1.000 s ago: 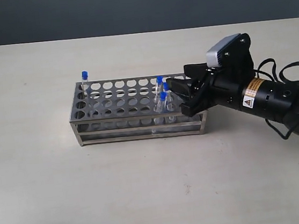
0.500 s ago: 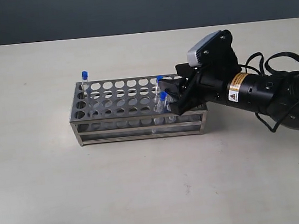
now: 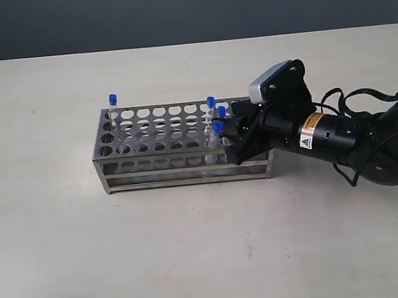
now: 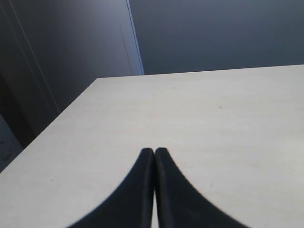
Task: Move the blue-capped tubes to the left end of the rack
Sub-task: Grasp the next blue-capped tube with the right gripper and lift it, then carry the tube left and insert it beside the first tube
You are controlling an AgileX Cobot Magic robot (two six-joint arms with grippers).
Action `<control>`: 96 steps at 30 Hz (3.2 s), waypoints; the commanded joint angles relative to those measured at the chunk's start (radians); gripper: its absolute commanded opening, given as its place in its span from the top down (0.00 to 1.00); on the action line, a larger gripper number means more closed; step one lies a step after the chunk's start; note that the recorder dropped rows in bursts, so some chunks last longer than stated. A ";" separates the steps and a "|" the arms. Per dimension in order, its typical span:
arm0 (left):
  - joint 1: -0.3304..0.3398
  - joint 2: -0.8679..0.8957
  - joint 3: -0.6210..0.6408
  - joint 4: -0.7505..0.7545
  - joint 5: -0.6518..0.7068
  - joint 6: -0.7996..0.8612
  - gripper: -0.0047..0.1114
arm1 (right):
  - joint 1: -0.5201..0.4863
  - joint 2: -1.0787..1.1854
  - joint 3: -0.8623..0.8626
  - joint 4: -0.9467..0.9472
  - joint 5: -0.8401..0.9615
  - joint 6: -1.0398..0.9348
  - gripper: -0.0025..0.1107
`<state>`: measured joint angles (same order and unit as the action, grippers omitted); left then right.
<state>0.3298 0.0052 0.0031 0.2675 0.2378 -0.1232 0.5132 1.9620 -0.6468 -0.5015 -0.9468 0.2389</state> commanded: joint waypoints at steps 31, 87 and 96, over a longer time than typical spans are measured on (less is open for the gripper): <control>-0.003 -0.005 -0.003 0.002 -0.004 -0.004 0.95 | 0.000 -0.286 -0.038 -0.049 0.210 0.046 0.98; -0.003 -0.005 -0.003 0.002 -0.004 -0.004 0.95 | 0.315 0.178 -0.641 -0.281 0.421 0.313 0.98; -0.003 -0.005 -0.003 0.002 -0.004 -0.004 0.95 | 0.315 0.198 -0.641 -0.284 0.428 0.357 0.98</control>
<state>0.3298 0.0052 0.0031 0.2675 0.2378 -0.1232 0.8288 2.1577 -1.2897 -0.7736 -0.5313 0.5783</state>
